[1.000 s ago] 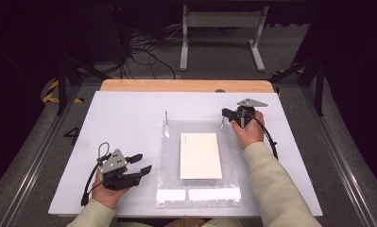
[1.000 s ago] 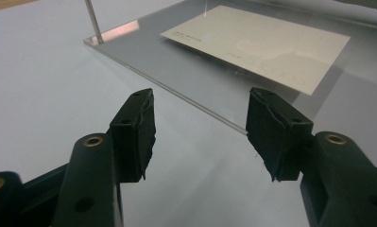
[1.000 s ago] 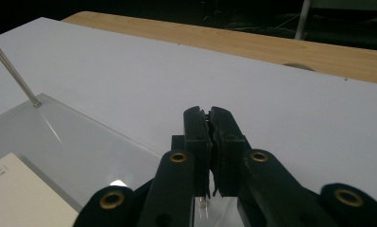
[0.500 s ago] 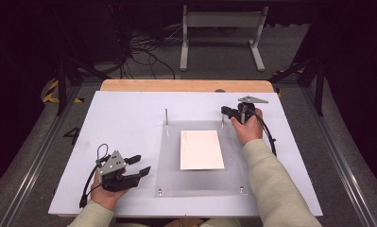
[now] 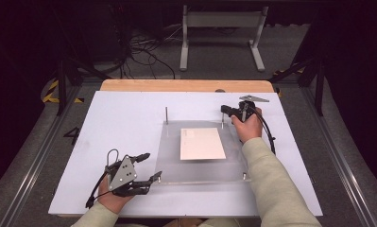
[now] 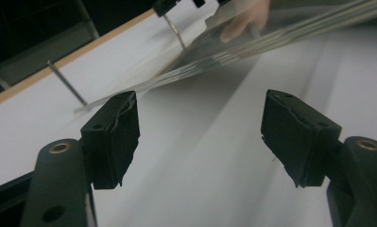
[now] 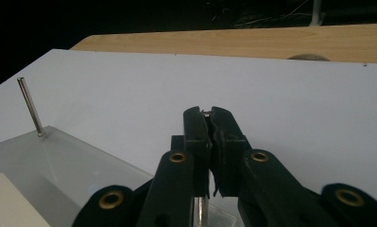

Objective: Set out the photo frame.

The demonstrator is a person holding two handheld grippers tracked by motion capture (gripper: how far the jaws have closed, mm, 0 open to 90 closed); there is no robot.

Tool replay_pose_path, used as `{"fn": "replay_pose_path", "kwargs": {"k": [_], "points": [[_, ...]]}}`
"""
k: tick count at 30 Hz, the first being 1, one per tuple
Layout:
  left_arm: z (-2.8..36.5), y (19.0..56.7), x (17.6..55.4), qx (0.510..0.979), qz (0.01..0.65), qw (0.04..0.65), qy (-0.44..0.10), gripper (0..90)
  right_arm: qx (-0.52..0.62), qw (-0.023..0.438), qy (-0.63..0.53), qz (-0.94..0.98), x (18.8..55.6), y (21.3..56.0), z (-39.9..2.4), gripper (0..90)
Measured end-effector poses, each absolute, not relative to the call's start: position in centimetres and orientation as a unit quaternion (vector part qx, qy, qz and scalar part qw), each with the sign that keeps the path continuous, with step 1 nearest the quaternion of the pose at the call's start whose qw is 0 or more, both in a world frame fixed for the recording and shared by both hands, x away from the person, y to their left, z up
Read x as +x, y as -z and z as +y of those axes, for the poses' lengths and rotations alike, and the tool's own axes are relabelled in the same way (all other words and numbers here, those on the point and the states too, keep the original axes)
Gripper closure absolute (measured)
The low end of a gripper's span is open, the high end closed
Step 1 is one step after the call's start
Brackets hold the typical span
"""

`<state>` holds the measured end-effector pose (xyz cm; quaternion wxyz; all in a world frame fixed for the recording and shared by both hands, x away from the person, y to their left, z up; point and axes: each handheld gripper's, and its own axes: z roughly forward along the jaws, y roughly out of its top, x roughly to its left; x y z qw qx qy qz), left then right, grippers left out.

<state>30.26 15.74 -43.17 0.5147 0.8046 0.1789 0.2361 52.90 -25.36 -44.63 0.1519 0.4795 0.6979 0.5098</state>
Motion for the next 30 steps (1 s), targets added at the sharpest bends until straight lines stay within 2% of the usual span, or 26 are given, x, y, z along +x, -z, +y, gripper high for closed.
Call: {"fn": "replay_pose_path", "kwargs": {"k": [10,18,21,23,24,26,30], "points": [[14.0,41.8,30.8,0.772,0.142,0.573,-0.235,28.1,0.487,0.145,-0.512,0.693,53.2,44.8,-25.4,85.6],[12.9,41.1,31.2,0.769,0.131,0.577,-0.242,31.1,0.488,0.143,-0.512,0.693,53.1,44.8,-25.4,85.6],[12.9,40.9,31.2,0.769,0.129,0.581,-0.232,36.6,0.489,0.143,-0.513,0.690,53.1,44.9,-25.4,85.6],[12.9,40.8,31.0,0.775,0.129,0.573,-0.233,48.7,0.489,0.144,-0.514,0.690,53.2,44.9,-25.4,85.5],[12.9,40.8,31.0,0.777,0.127,0.569,-0.238,50.7,0.489,0.143,-0.516,0.689,53.2,44.9,-25.4,85.5],[12.8,40.8,30.9,0.782,0.124,0.558,-0.247,54.1,0.489,0.143,-0.515,0.689,53.2,44.9,-25.4,85.6],[12.8,40.6,31.0,0.786,0.128,0.553,-0.244,54.3,0.489,0.142,-0.510,0.693,53.1,44.7,-25.4,85.6]]}}
